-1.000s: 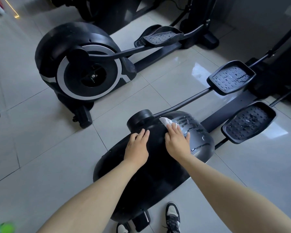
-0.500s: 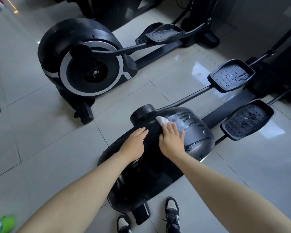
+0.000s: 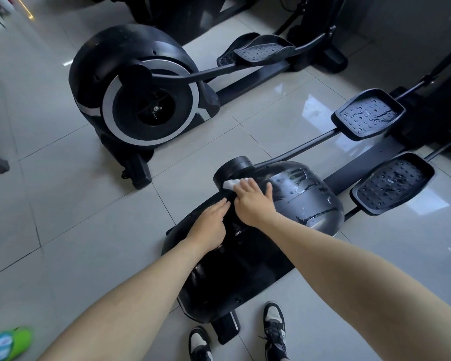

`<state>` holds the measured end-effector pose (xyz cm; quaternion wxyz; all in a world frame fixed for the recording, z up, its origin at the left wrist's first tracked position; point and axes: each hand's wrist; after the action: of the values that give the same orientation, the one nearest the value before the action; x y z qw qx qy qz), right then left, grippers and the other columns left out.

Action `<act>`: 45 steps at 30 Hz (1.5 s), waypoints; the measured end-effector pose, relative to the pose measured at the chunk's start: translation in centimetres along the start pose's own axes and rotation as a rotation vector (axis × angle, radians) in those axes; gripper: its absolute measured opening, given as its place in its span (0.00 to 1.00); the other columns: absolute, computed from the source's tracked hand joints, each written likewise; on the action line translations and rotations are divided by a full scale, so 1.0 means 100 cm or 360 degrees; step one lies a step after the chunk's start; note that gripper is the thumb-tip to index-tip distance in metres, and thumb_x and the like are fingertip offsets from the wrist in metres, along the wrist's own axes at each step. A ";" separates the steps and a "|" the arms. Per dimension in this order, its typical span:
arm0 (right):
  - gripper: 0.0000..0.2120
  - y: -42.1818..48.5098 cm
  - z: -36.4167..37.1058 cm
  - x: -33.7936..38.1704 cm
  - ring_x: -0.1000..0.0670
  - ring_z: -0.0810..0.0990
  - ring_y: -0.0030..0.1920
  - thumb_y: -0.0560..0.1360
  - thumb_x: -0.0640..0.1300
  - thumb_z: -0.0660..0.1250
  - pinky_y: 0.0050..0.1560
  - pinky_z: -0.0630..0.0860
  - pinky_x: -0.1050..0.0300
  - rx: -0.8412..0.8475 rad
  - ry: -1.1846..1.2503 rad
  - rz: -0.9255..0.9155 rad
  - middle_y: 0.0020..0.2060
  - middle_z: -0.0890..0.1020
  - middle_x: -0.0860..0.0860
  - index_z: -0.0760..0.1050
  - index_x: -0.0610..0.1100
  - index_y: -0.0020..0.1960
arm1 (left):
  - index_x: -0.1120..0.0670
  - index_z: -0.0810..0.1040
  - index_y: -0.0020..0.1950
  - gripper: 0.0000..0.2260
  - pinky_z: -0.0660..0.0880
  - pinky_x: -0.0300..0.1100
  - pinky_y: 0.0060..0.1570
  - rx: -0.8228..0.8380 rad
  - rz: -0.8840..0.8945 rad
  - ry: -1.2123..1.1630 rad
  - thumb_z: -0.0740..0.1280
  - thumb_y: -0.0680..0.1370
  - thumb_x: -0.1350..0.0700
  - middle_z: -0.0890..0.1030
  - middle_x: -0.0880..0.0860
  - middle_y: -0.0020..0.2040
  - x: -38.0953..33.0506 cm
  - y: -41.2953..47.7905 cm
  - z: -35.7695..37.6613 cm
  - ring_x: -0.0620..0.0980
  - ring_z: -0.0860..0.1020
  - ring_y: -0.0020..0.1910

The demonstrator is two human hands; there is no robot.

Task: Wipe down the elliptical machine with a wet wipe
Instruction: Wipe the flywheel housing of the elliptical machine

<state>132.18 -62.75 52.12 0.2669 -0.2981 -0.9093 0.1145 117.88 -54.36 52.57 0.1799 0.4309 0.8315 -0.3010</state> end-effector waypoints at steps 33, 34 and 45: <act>0.29 -0.100 0.024 -0.063 0.50 0.50 0.81 0.78 0.42 0.55 0.78 0.48 0.37 -0.0385 0.0329 0.0369 0.79 0.58 0.52 0.56 0.50 0.78 | 0.49 0.52 0.84 0.34 0.66 0.47 0.74 0.0122 0.0155 0.0420 0.57 0.80 0.68 0.49 0.42 0.83 -0.047 -0.010 0.034 0.50 0.49 0.81; 0.31 -0.105 0.029 -0.062 0.51 0.47 0.82 0.79 0.42 0.54 0.79 0.45 0.37 -0.0358 0.0298 0.0297 0.81 0.55 0.53 0.54 0.51 0.81 | 0.50 0.52 0.84 0.34 0.66 0.48 0.74 0.0121 0.0151 0.0428 0.58 0.80 0.68 0.49 0.42 0.83 -0.048 -0.010 0.034 0.51 0.49 0.81; 0.24 -0.103 0.022 -0.070 0.50 0.56 0.77 0.76 0.42 0.52 0.75 0.54 0.35 -0.0452 0.0422 0.0631 0.72 0.64 0.53 0.61 0.51 0.73 | 0.50 0.50 0.84 0.33 0.60 0.52 0.78 0.0144 0.0167 0.0550 0.57 0.81 0.65 0.47 0.49 0.84 -0.050 -0.010 0.040 0.57 0.47 0.81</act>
<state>130.68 -75.29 51.15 0.3115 -0.5171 -0.7972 -0.0042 120.09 -60.48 52.71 0.0302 0.5266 0.8120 -0.2498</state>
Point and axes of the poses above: each hand's wrist, its own y-axis towards the middle knuckle, its own z-axis out of the palm, x = y × z
